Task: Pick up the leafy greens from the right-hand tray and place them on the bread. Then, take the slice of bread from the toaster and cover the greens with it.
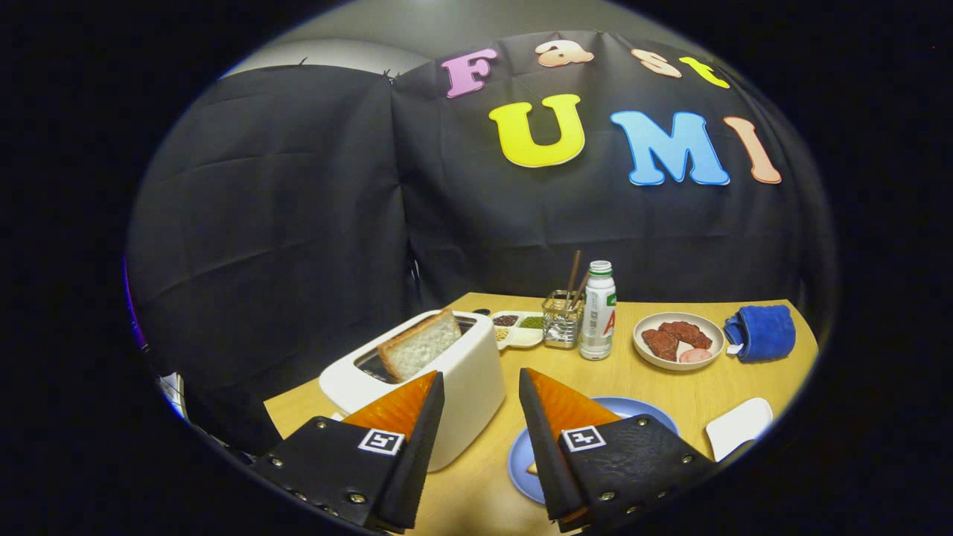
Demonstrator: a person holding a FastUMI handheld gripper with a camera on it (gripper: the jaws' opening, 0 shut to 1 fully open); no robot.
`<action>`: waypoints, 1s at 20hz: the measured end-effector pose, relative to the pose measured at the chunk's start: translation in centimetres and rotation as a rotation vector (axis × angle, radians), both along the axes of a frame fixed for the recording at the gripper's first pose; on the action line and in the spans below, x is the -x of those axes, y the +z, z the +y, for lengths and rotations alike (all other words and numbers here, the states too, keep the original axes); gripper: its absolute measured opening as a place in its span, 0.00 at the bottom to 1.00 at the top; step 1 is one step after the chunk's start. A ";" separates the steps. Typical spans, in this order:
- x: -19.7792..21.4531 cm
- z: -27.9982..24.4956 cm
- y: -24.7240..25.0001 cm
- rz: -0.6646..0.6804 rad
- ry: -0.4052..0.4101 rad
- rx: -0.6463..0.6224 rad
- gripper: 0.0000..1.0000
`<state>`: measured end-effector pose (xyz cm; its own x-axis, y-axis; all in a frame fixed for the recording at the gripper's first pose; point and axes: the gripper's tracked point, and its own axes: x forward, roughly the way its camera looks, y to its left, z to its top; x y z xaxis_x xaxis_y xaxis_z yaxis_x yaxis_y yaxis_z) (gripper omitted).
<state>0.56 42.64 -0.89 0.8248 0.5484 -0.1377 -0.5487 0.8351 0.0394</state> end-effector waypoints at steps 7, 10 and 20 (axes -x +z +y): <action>0.4 6.5 -0.3 -0.086 -0.085 0.074 0.63; 0.6 8.9 -0.8 -0.089 -0.075 0.089 0.63; -3.9 9.3 -1.7 -0.088 -0.262 0.131 0.28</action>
